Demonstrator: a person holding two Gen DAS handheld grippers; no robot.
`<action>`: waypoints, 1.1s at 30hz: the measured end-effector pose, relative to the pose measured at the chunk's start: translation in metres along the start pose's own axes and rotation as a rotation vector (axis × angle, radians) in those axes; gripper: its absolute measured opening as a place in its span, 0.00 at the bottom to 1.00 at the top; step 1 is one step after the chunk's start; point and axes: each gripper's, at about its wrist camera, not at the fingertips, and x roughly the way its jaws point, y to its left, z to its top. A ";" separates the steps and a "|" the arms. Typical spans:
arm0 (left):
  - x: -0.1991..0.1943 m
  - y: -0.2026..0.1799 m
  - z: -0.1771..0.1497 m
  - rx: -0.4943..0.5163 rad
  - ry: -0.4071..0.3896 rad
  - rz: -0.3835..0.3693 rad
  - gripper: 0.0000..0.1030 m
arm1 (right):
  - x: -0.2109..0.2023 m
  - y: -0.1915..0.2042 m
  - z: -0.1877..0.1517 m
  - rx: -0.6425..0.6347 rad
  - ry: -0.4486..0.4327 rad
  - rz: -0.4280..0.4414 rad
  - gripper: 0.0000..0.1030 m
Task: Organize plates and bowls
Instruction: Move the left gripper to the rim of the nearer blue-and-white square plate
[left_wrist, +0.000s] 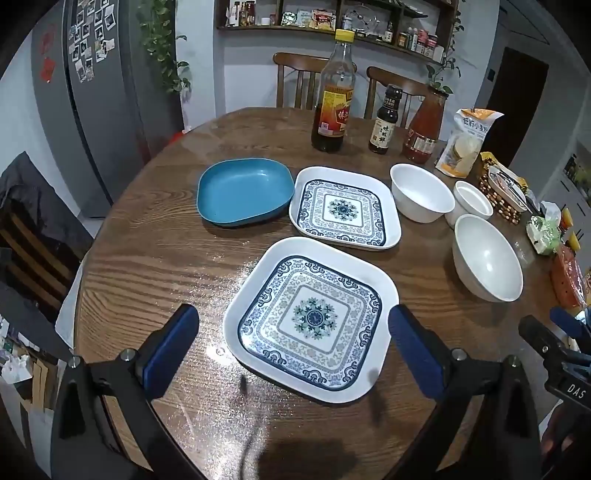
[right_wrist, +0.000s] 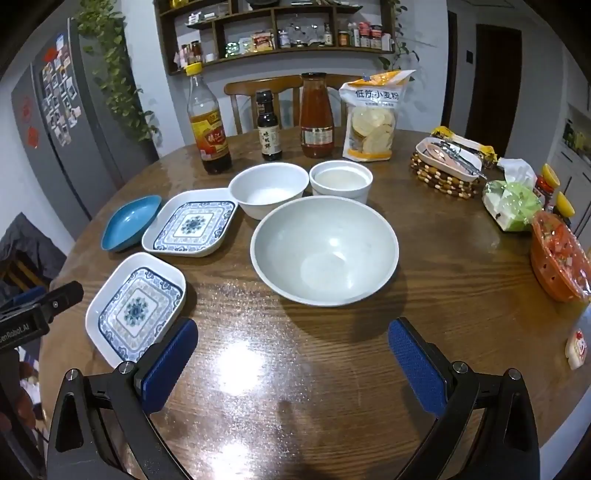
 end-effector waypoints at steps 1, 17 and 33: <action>0.001 0.000 0.000 0.002 0.001 -0.004 1.00 | 0.000 -0.001 -0.001 -0.008 -0.003 -0.001 1.00; 0.029 0.007 0.005 0.073 0.046 0.004 0.99 | 0.008 0.009 0.003 0.021 0.024 0.064 1.00; 0.067 0.046 0.003 0.041 0.124 -0.025 0.67 | 0.048 0.073 -0.008 -0.032 0.235 0.306 1.00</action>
